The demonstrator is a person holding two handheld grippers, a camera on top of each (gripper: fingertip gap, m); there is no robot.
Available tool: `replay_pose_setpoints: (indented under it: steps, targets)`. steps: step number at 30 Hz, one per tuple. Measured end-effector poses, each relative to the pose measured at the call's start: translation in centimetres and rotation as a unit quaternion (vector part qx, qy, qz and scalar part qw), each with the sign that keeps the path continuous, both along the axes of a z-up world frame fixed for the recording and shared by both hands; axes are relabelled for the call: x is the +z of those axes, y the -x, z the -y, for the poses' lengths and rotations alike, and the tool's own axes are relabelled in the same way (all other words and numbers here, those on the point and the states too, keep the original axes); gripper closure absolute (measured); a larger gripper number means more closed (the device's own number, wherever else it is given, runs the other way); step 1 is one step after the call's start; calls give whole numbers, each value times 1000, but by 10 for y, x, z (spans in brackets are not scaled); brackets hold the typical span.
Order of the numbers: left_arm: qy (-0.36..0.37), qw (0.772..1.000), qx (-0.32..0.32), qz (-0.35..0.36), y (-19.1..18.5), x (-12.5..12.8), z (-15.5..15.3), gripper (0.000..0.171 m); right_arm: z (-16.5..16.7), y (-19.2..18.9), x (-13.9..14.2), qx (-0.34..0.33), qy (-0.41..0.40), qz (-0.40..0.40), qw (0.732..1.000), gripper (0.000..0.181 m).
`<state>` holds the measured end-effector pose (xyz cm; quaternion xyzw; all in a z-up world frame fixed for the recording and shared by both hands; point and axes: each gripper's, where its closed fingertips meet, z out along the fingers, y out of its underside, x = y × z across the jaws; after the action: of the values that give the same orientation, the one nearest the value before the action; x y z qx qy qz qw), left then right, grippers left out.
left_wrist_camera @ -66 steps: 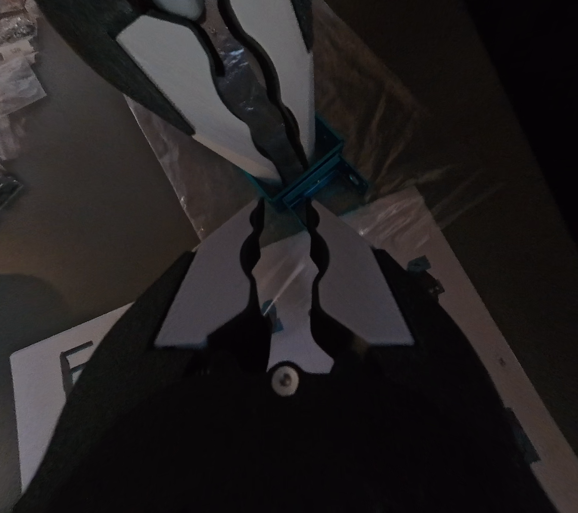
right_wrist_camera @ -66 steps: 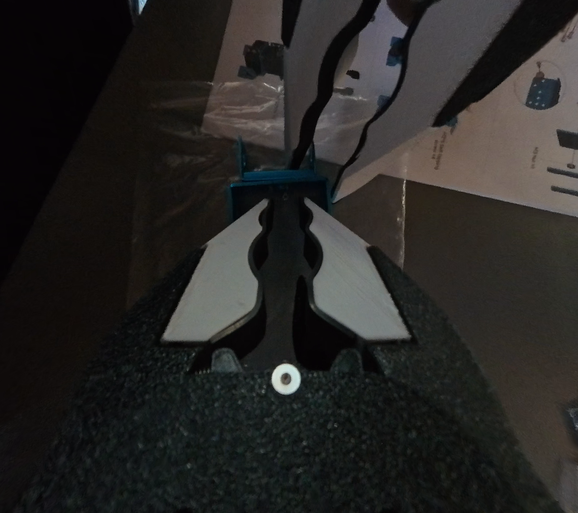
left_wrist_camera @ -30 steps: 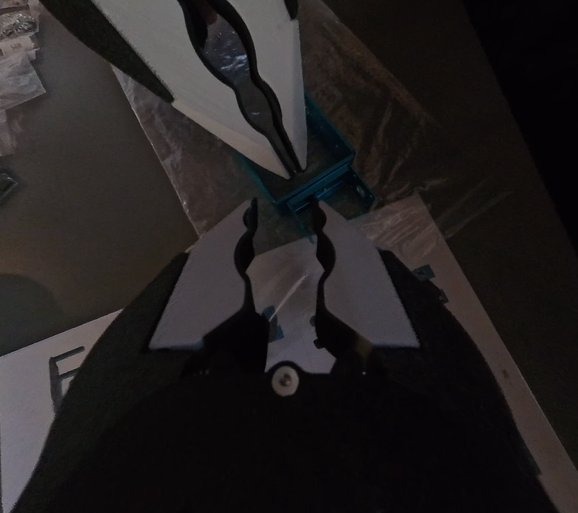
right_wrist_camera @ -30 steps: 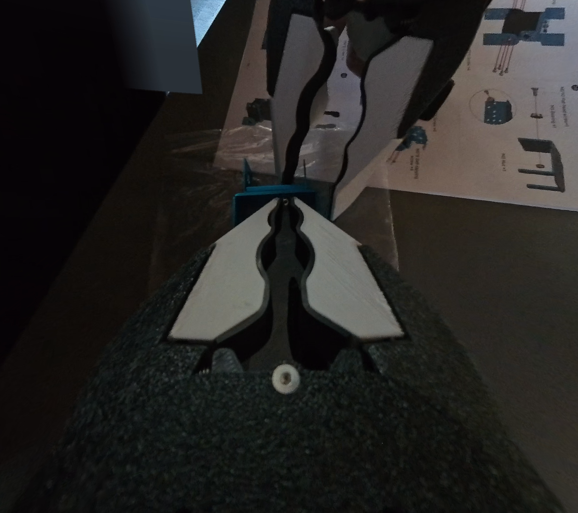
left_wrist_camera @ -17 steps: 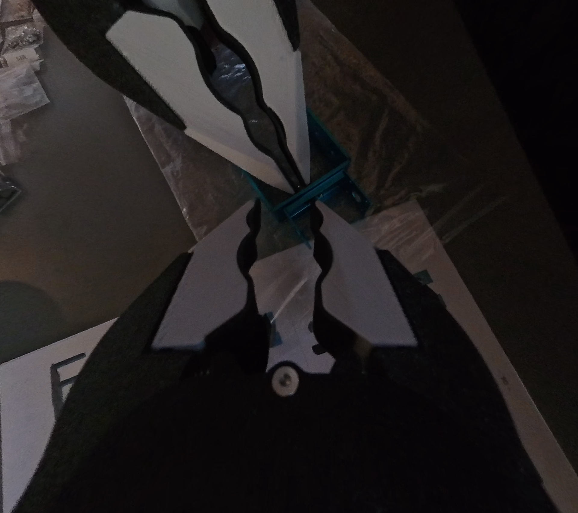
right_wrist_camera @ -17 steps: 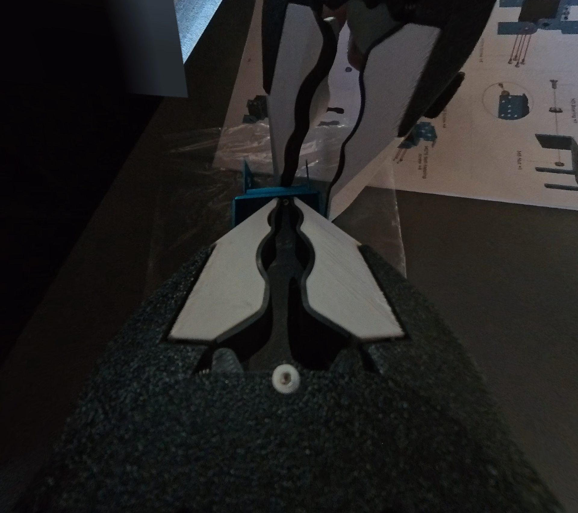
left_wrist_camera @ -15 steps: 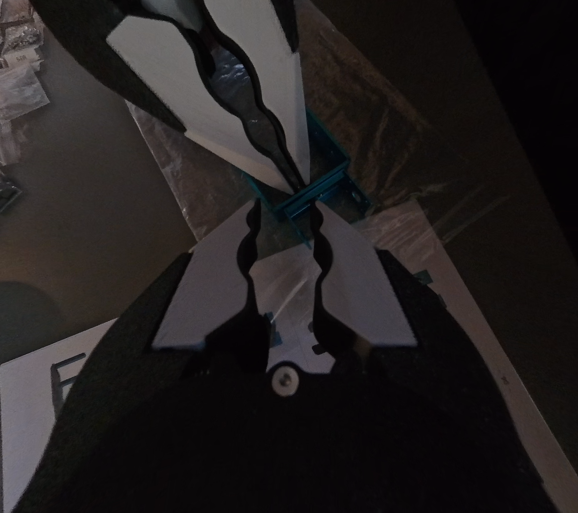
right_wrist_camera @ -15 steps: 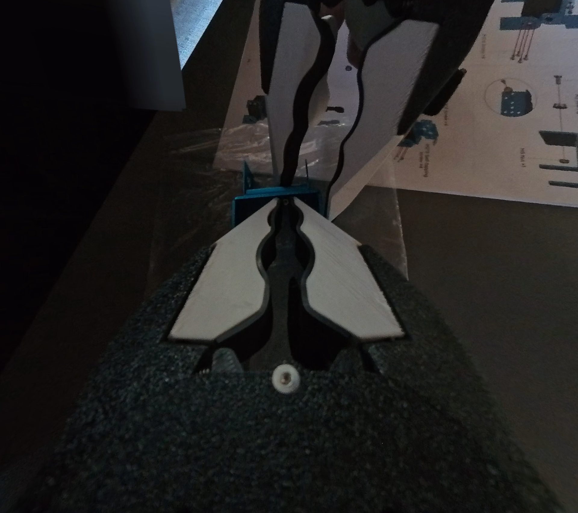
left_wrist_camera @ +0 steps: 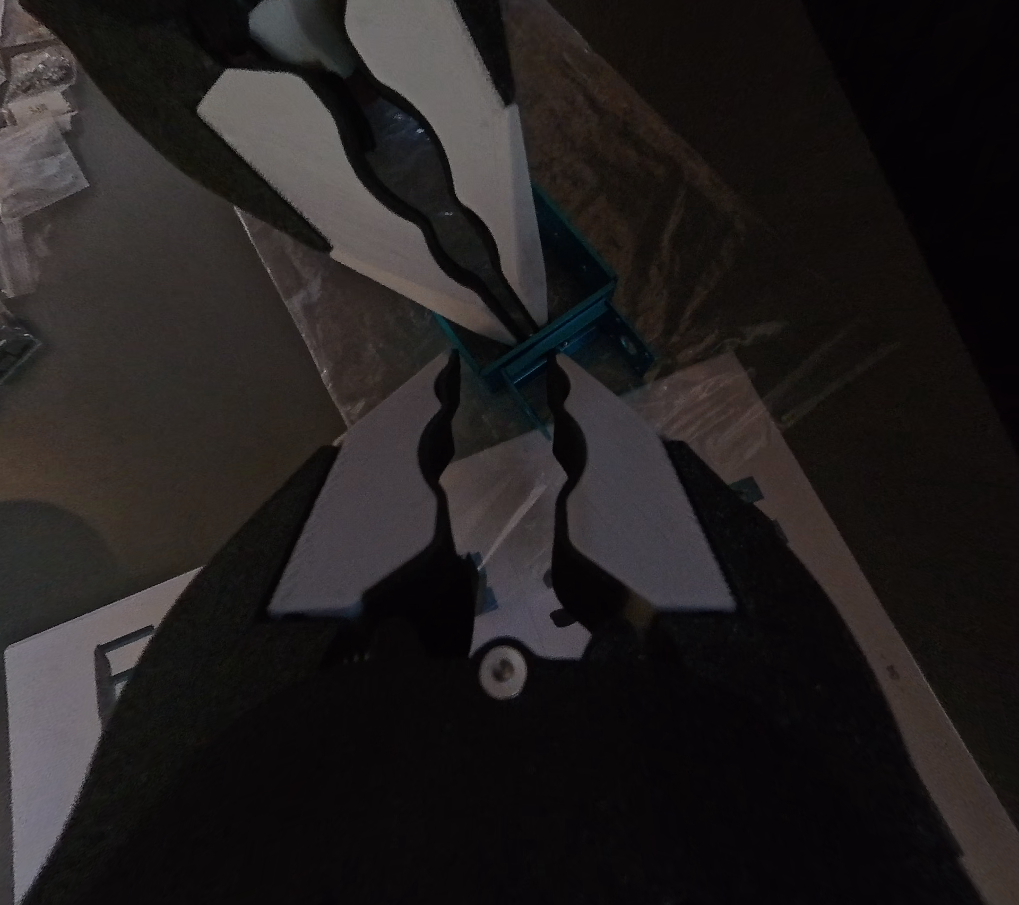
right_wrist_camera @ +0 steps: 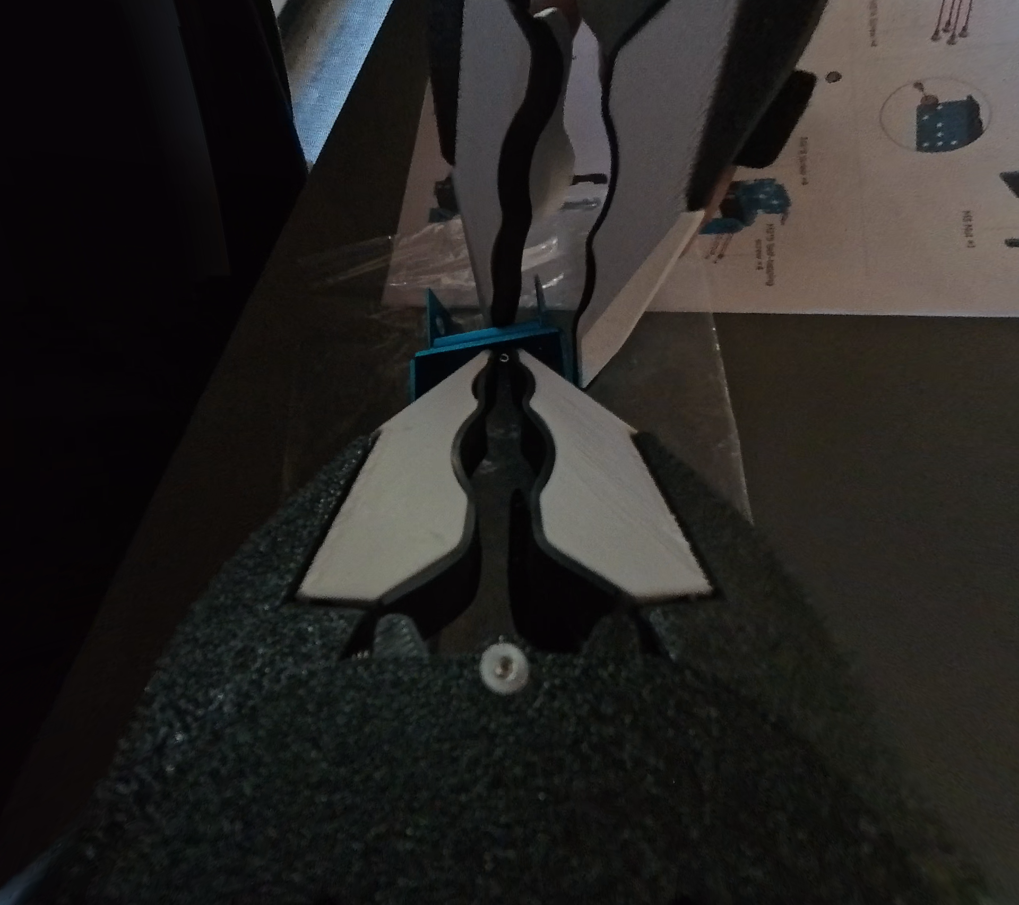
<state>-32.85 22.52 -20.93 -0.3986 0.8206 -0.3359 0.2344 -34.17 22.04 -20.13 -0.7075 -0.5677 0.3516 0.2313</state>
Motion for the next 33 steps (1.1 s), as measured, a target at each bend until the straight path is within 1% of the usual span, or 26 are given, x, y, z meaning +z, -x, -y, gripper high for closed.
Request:
replay_pose_setpoints:
  steps: [5,13,17,24,28,30,33]
  targets:
    - [-1,1000,0,0,0,0,0,141,0,0,0,-13,48,-7,999,176]
    - [2,1000,1,-2,0,0,0,141,-3,-1,0,-15,-10,4,1000,173]
    - [5,1000,1,-3,0,0,0,141,-3,-1,0,-16,-36,5,999,174]
    - [7,1000,1,-3,0,0,0,141,-3,-1,1,-16,-28,1,999,176]
    - [6,1000,1,-3,0,-1,0,142,-7,-2,2,-27,-27,-3,999,179]
    - [6,1000,0,-3,0,0,1,142,-2,-1,4,-13,-20,-9,1000,178]
    - [5,1000,0,-3,0,-1,1,142,-3,-1,10,-15,-35,-18,999,178]
